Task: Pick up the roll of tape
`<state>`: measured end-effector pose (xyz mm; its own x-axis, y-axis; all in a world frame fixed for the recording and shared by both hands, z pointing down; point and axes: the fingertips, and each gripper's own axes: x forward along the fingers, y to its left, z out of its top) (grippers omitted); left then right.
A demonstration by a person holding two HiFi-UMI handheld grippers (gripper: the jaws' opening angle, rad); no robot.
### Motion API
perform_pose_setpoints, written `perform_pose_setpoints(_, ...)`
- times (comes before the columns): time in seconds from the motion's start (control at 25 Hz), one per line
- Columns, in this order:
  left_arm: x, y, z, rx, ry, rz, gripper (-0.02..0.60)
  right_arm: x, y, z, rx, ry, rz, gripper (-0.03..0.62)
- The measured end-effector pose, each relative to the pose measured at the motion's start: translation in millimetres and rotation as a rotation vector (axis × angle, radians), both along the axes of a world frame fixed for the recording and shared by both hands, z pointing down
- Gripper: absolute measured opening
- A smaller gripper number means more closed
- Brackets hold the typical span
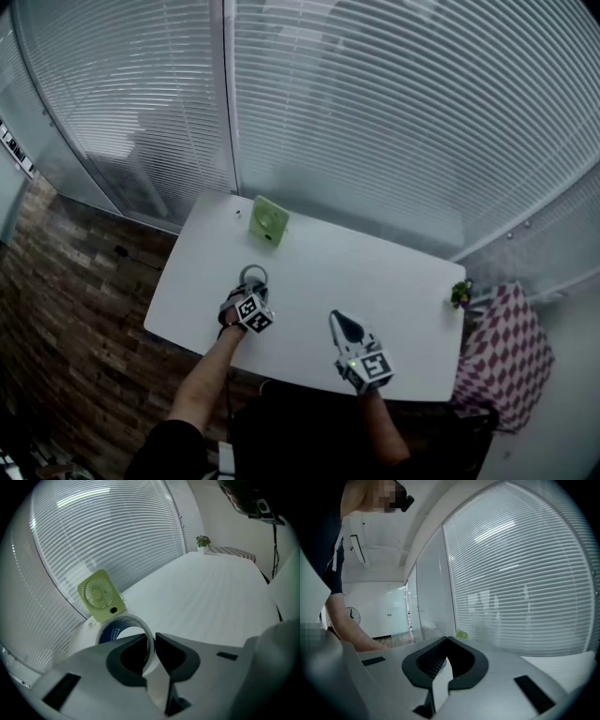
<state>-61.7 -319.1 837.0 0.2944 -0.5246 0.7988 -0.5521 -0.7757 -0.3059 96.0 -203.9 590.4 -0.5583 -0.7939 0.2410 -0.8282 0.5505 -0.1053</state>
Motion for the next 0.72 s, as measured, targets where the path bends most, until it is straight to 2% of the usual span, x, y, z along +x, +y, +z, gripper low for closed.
perform_pose_setpoints(0.24, -5, -2, -20, 0.027, 0.088, -0.074, 0.055, 0, 0, -2, -0.003, -0.024, -0.001, 0.008)
perform_pose_setpoints(0.72, -10, 3, -89, 0.133, 0.358, -0.193, 0.048, -5, 4, -1, 0.012, -0.013, -0.011, 0.008)
